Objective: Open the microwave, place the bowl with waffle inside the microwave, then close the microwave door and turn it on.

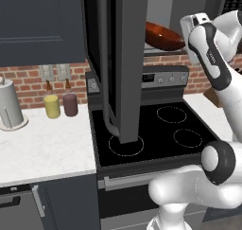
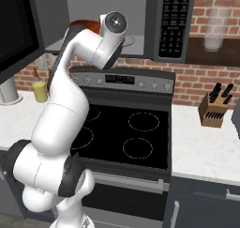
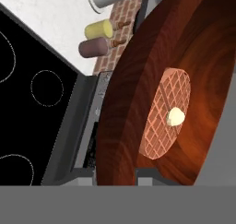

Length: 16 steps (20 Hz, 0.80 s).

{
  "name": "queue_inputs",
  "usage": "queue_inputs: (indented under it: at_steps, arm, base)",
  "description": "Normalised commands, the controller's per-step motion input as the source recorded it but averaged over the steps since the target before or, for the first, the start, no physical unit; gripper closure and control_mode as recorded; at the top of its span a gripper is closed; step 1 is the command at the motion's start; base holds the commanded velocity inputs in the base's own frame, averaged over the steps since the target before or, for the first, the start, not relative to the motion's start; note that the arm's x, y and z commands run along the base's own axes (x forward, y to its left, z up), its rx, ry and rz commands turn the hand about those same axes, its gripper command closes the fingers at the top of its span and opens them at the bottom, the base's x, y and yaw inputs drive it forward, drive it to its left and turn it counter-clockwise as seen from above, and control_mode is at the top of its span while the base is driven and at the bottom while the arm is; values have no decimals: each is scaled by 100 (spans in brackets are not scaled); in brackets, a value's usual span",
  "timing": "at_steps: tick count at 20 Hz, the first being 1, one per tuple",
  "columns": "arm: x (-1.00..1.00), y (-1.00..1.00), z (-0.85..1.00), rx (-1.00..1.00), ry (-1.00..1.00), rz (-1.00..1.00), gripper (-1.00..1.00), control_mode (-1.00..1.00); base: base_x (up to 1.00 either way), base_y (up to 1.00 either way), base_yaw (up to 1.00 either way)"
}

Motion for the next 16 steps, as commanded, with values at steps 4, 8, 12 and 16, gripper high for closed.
queue_inputs:
  at_steps: [4, 8, 12, 16]
  arm:
    - [81, 12, 9, 0, 2, 0, 100, -100]
    - [83, 17, 0, 0, 3, 0, 100, -100]
    - [86, 17, 0, 0, 8, 0, 100, -100]
    - [82, 13, 0, 0, 8, 0, 100, -100]
  base:
    - [0, 0, 0]
    - [0, 0, 0]
    - [0, 0, 0]
    - [0, 0, 0]
